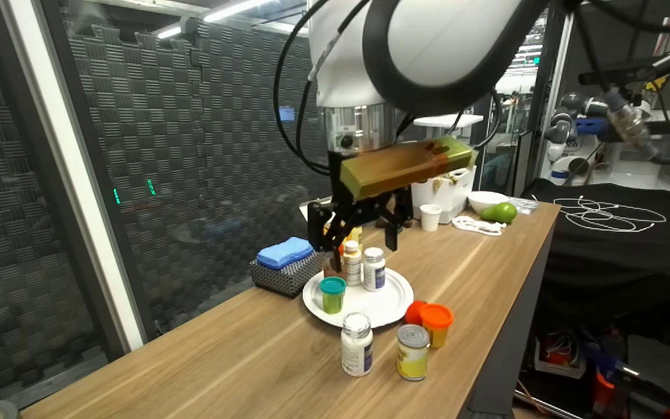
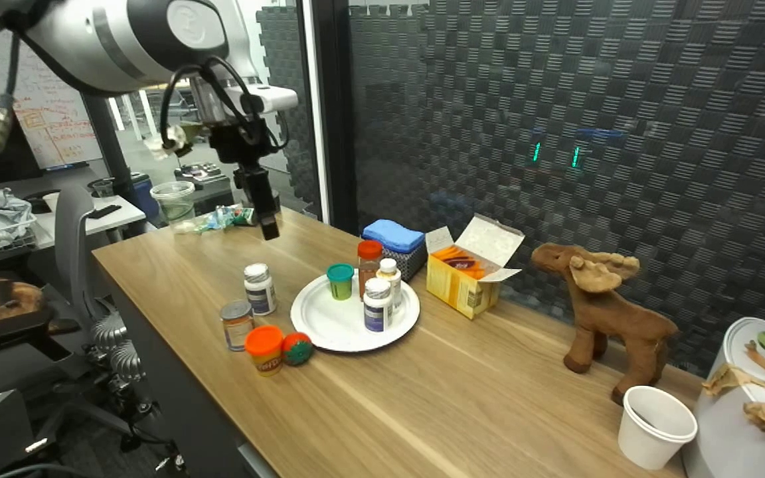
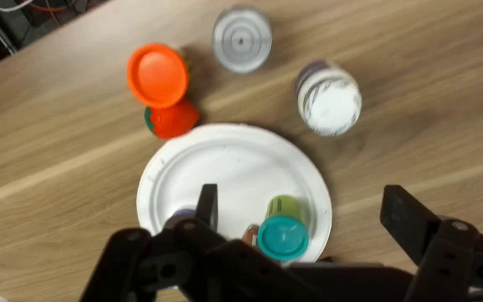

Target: Put the bottles on the tray

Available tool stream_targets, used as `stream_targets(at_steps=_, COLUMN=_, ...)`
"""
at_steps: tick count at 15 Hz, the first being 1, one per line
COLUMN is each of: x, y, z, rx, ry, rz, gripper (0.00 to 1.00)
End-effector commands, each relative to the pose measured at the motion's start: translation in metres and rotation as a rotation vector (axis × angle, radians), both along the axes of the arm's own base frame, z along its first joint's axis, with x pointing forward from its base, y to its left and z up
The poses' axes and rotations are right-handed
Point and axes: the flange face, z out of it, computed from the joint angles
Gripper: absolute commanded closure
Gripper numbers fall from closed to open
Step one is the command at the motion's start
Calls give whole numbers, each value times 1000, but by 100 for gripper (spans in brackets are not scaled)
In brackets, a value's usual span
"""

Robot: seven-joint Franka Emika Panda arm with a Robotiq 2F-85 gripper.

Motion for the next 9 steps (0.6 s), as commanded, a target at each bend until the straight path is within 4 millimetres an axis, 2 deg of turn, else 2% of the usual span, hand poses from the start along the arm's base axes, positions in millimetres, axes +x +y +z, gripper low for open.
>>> stream_targets(at_steps=1, x=-8, y=4, z=10, rx=22, ry=31, rz=18, gripper=0)
stream_targets(at_steps=3, x=-16, y=7, z=18, rx=35, ry=43, rz=35, gripper=0)
stream_targets(at_steps=9, x=-18, y=1, z=13, rx=32, ry=56, rz=38, gripper=0)
